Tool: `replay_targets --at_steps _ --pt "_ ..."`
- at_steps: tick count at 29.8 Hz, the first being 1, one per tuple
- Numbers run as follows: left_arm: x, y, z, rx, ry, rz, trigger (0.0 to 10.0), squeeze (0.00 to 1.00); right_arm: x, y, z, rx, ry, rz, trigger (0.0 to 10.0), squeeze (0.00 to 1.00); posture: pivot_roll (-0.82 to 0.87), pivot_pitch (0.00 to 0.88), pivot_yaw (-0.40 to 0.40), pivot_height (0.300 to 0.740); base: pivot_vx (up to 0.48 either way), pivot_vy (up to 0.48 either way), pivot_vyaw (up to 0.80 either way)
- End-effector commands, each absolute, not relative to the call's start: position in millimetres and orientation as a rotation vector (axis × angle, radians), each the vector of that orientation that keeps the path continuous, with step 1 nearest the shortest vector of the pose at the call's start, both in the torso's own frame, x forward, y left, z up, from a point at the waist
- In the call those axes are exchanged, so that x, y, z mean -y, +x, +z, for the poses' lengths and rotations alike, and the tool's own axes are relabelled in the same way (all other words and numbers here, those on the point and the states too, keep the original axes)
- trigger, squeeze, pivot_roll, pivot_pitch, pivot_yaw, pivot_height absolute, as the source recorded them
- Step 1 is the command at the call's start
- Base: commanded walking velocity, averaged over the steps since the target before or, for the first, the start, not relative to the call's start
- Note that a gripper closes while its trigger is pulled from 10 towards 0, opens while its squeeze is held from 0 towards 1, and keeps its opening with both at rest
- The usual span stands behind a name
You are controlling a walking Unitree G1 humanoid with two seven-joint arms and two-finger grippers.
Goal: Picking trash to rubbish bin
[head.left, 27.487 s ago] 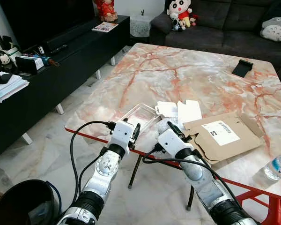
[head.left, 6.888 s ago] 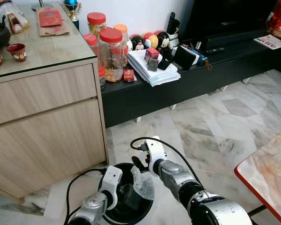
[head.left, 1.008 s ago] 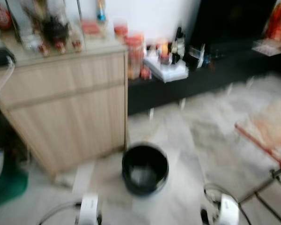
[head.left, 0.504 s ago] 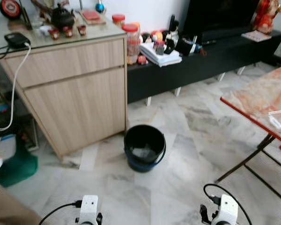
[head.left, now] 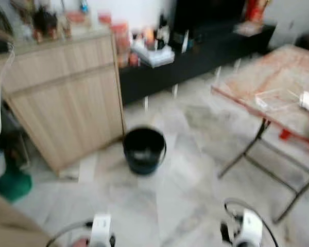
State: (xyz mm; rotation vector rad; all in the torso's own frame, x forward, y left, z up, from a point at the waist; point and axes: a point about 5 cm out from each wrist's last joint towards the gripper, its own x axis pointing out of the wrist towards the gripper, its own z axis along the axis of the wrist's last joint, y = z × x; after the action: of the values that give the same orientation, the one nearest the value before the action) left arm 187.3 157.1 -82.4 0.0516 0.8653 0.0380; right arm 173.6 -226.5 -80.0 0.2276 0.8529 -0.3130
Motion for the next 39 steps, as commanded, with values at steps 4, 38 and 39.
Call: replay_targets --at_steps 4,38,39 --pt "-157.2 186.4 -83.1 -0.877 0.061 0.026 10.0 0.0 229.2 177.6 -77.2 -0.829 0.227 -0.326 10.0 0.0 -0.08 0.044 -0.053 0.74 0.0 0.0 0.0" --pt "-155.9 190.3 -81.4 -0.872 0.113 -0.007 10.0 0.0 228.6 176.6 -77.8 -0.836 0.202 -0.33 10.0 0.0 -0.08 0.02 -0.046 0.74 0.0 -0.055 -0.7" --pt "-156.2 189.9 -81.6 -0.874 0.107 0.0 10.0 0.0 228.7 176.6 -77.7 -0.836 0.202 -0.33 10.0 0.0 -0.08 0.02 -0.046 0.74 0.0 -0.274 -0.79"
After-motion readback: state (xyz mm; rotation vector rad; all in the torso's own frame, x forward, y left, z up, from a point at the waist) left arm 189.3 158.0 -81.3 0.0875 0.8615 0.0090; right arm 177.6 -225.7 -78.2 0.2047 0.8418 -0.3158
